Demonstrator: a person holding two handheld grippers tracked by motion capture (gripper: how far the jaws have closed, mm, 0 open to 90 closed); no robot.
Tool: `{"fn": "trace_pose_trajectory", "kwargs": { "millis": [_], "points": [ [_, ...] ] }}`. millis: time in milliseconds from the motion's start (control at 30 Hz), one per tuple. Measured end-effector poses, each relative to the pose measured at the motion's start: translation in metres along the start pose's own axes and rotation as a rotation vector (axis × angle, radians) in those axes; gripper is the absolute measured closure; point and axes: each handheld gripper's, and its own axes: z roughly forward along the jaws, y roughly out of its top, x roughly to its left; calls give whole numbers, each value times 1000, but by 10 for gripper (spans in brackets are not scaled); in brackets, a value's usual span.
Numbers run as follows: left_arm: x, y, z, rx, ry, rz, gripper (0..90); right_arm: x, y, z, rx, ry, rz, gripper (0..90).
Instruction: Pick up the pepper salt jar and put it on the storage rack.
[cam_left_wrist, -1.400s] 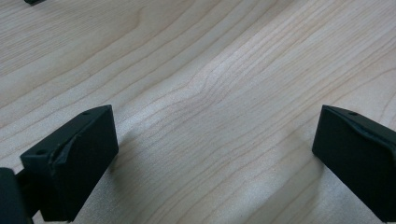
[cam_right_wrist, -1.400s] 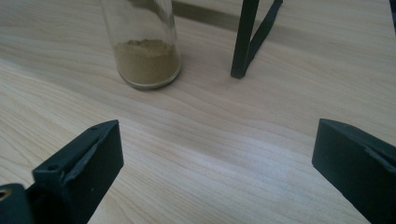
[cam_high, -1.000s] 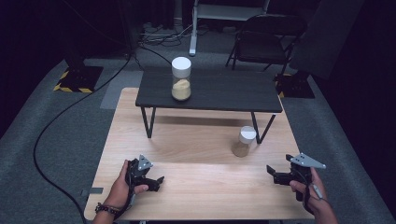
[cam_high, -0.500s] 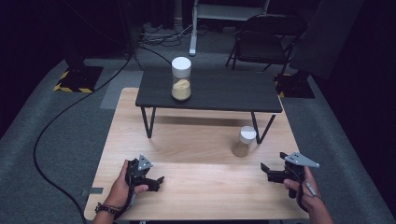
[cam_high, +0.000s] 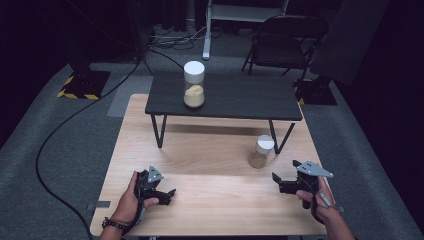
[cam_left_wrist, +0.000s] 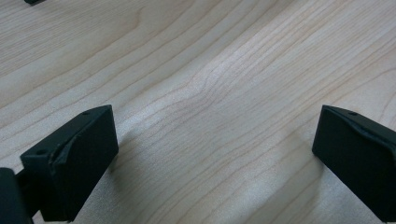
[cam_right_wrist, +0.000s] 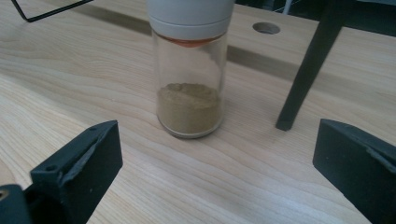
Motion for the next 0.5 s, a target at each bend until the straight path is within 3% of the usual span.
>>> {"fn": "trace_pose_trajectory", "kwargs": {
  "millis": [500],
  "points": [
    [0,0,0,0,0,0,5,6,16,26,4,28,-9,14]
  ]
}}
